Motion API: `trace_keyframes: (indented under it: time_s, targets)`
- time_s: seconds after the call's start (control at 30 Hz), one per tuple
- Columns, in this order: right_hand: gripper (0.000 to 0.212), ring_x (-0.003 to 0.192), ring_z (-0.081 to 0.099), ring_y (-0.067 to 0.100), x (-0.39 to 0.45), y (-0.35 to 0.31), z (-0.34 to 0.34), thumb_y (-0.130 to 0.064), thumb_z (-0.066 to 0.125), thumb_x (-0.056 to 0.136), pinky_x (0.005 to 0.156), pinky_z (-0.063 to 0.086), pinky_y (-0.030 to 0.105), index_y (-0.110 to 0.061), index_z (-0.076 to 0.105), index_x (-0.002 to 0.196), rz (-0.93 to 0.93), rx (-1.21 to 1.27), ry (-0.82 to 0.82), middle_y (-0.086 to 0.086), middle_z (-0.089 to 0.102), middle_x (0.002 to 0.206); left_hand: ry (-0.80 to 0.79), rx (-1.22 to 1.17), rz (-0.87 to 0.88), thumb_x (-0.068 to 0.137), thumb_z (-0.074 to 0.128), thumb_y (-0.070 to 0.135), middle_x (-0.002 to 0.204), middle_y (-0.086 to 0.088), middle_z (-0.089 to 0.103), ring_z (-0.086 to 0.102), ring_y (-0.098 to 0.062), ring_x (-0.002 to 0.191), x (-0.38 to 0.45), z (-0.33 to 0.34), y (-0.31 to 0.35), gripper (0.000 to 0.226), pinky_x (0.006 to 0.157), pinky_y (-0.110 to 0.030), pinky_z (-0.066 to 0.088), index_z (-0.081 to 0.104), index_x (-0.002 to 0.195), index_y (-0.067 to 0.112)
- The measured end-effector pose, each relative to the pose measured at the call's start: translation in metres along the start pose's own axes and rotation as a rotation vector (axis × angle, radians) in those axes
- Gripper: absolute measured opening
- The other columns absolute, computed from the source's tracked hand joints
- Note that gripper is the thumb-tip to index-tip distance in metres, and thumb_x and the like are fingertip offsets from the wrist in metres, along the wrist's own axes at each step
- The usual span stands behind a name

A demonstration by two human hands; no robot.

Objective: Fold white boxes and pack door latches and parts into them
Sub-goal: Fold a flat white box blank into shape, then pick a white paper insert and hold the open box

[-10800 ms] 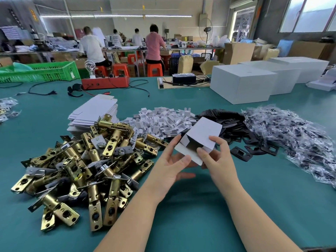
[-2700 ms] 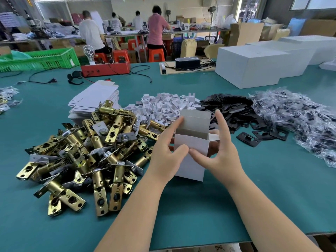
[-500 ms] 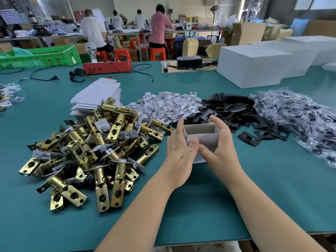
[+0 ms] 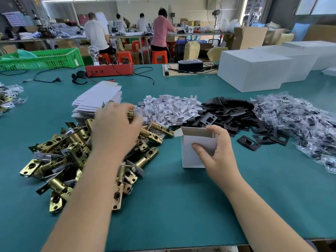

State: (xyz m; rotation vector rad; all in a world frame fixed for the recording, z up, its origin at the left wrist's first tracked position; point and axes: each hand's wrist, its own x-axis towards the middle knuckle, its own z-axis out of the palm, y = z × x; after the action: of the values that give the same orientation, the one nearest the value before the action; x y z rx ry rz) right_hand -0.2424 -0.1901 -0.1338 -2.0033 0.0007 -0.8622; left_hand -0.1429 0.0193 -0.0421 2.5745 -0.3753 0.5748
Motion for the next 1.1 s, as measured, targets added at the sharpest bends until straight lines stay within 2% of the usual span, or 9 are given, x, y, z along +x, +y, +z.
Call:
trace_keyframes:
  time_s: [0.07, 0.17, 0.27, 0.37, 0.43, 0.53, 0.67, 0.83, 1.1]
  targets:
    - [0.05, 0.111, 0.036, -0.022, 0.0, 0.0, 0.0, -0.026, 0.067, 0.084, 0.091, 0.028, -0.001, -0.05, 0.036, 0.114, 0.0, -0.009, 0.011, -0.038, 0.038, 0.118, 0.034, 0.116, -0.071, 0.091, 0.054, 0.035, 0.129, -0.012, 0.058, 0.048, -0.035, 0.119, 0.016, -0.015, -0.015, 0.038, 0.099, -0.048, 0.04, 0.062, 0.127, 0.022]
    - [0.046, 0.111, 0.037, -0.02, 0.002, -0.002, 0.0, -0.032, 0.063, 0.082, 0.091, 0.03, 0.0, -0.051, 0.037, 0.113, -0.008, -0.03, 0.027, -0.043, 0.037, 0.115, -0.16, 0.291, -0.122, 0.095, 0.051, 0.029, 0.136, -0.015, 0.052, 0.039, -0.042, 0.123, 0.045, -0.02, -0.03, 0.041, 0.099, -0.052, 0.038, 0.055, 0.135, 0.024]
    - [0.044, 0.109, 0.04, -0.016, 0.002, -0.002, -0.001, -0.032, 0.063, 0.082, 0.09, 0.031, 0.002, -0.052, 0.038, 0.112, -0.016, -0.038, 0.023, -0.045, 0.038, 0.113, -0.338, 0.375, -0.031, 0.099, 0.046, 0.033, 0.146, -0.009, 0.045, 0.036, -0.039, 0.132, 0.072, -0.013, -0.035, 0.044, 0.104, -0.051, 0.035, 0.045, 0.143, 0.027]
    - [0.042, 0.109, 0.042, -0.011, 0.002, -0.002, -0.001, -0.032, 0.063, 0.082, 0.09, 0.033, 0.004, -0.049, 0.039, 0.112, -0.014, -0.04, 0.025, -0.034, 0.042, 0.114, -0.53, 0.395, 0.07, 0.104, 0.035, 0.024, 0.151, -0.008, 0.041, 0.037, -0.032, 0.137, 0.094, -0.001, -0.036, 0.042, 0.112, -0.043, 0.033, 0.043, 0.145, 0.018]
    - [0.042, 0.109, 0.043, -0.01, 0.003, -0.002, -0.001, -0.032, 0.063, 0.082, 0.089, 0.033, 0.005, -0.046, 0.039, 0.113, -0.013, -0.044, 0.03, -0.028, 0.043, 0.114, -0.615, 0.448, 0.089, 0.104, 0.034, 0.018, 0.142, -0.01, 0.052, 0.045, -0.03, 0.13, 0.103, 0.003, -0.038, 0.038, 0.11, -0.041, 0.035, 0.055, 0.135, 0.014]
    - [0.043, 0.108, 0.043, -0.01, 0.002, -0.002, -0.002, -0.026, 0.067, 0.084, 0.088, 0.033, 0.004, -0.049, 0.04, 0.11, -0.025, -0.047, 0.033, -0.03, 0.044, 0.112, -0.647, 0.526, 0.15, 0.101, 0.044, 0.025, 0.115, -0.003, 0.067, 0.057, -0.025, 0.107, 0.112, 0.004, -0.04, 0.028, 0.1, -0.043, 0.043, 0.069, 0.11, 0.02]
    - [0.05, 0.106, 0.044, -0.01, 0.003, -0.001, -0.002, -0.017, 0.071, 0.084, 0.087, 0.035, 0.006, -0.048, 0.041, 0.107, -0.015, -0.056, 0.036, -0.027, 0.043, 0.112, -0.708, 0.517, 0.227, 0.1, 0.052, 0.031, 0.125, -0.002, 0.061, 0.054, -0.022, 0.109, 0.121, 0.003, -0.034, 0.03, 0.092, -0.032, 0.039, 0.061, 0.128, 0.025]
    - [0.05, 0.107, 0.044, -0.008, 0.001, -0.002, -0.002, -0.017, 0.071, 0.084, 0.087, 0.037, 0.009, -0.05, 0.041, 0.107, -0.008, -0.054, 0.034, -0.025, 0.044, 0.112, -0.781, 0.476, 0.234, 0.097, 0.057, 0.028, 0.105, 0.003, 0.056, 0.053, -0.02, 0.102, 0.129, 0.006, -0.031, 0.027, 0.092, -0.033, 0.04, 0.065, 0.123, 0.028]
    - [0.049, 0.107, 0.044, -0.009, 0.0, -0.005, -0.002, -0.018, 0.071, 0.084, 0.087, 0.038, 0.012, -0.05, 0.041, 0.106, -0.003, -0.05, 0.033, -0.026, 0.044, 0.112, -0.892, 0.52, 0.243, 0.102, 0.045, 0.035, 0.132, 0.0, 0.053, 0.046, -0.017, 0.109, 0.128, 0.002, -0.027, 0.035, 0.103, -0.037, 0.034, 0.052, 0.135, 0.025]
